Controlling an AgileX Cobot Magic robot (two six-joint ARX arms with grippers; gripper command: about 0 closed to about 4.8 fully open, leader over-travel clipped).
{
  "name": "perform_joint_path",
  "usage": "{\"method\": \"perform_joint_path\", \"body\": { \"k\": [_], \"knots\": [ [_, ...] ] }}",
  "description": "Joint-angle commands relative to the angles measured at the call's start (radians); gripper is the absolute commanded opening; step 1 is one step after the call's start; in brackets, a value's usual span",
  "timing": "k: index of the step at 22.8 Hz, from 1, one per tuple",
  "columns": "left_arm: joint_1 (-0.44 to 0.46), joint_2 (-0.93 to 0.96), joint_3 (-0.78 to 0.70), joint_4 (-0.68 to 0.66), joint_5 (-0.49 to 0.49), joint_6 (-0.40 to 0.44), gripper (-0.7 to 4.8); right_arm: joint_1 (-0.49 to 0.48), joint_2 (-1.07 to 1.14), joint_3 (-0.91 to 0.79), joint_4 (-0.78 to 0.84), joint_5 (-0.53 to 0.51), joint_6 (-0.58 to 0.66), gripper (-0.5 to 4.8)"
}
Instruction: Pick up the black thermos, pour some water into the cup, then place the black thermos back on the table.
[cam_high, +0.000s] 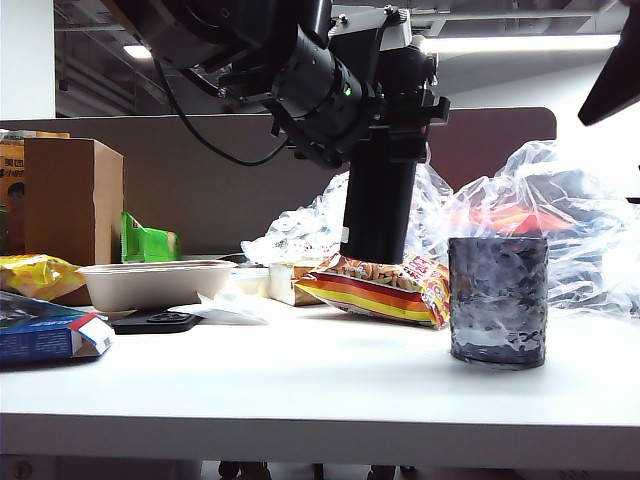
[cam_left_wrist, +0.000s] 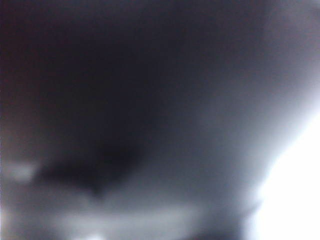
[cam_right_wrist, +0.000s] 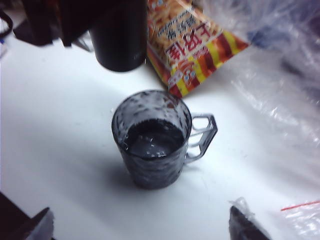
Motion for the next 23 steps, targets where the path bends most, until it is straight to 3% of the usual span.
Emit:
{"method": "perform_joint_path", "body": {
  "k": [1,5,6,7,8,11,14,20,23],
  "knots": [
    [-0.002,-0.011,0.014,0.096,0.043,-0.021,0.79,-0.001,-0.068,0.003,-0.001,0.001,0.005,4.79],
    [-0.002,-0.016,0.014,0.141,0.058,-0.029,0.8,0.0,-0.087,0.003,-0.067,-0.042,0.019,4.79],
    [-0.002,-0.019,0.014,0.14,0.054,-0.002,0.79,0.0,-0.087,0.003,-0.074,-0.071,0.037,3.87],
    [-0.002,-0.029,0.014,0.13,0.053,0.002,0.79,0.0,-0.087,0.003,-0.073,-0.129,0.041,0.85],
    [-0.001,-0.041,0.014,0.107,0.042,-0.001,0.79,0.0,-0.087,0.003,-0.073,-0.157,0.043,-0.01],
    [0.002,-0.088,0.013,0.026,-0.049,-0.001,0.79,0.0,-0.087,0.003,-0.07,-0.164,0.045,-0.02],
    [0.009,-0.171,-0.017,-0.106,-0.058,-0.005,0.79,0.0,-0.087,0.003,-0.061,-0.164,0.045,-0.02],
    [0.061,-0.333,-0.276,-0.017,-0.059,-0.105,0.79,0.0,-0.086,0.003,-0.031,-0.167,0.045,-0.02],
    [0.084,-0.36,-0.435,0.18,-0.064,-0.116,0.79,0.0,-0.086,0.003,-0.03,-0.167,0.045,-0.02]
  ]
}}
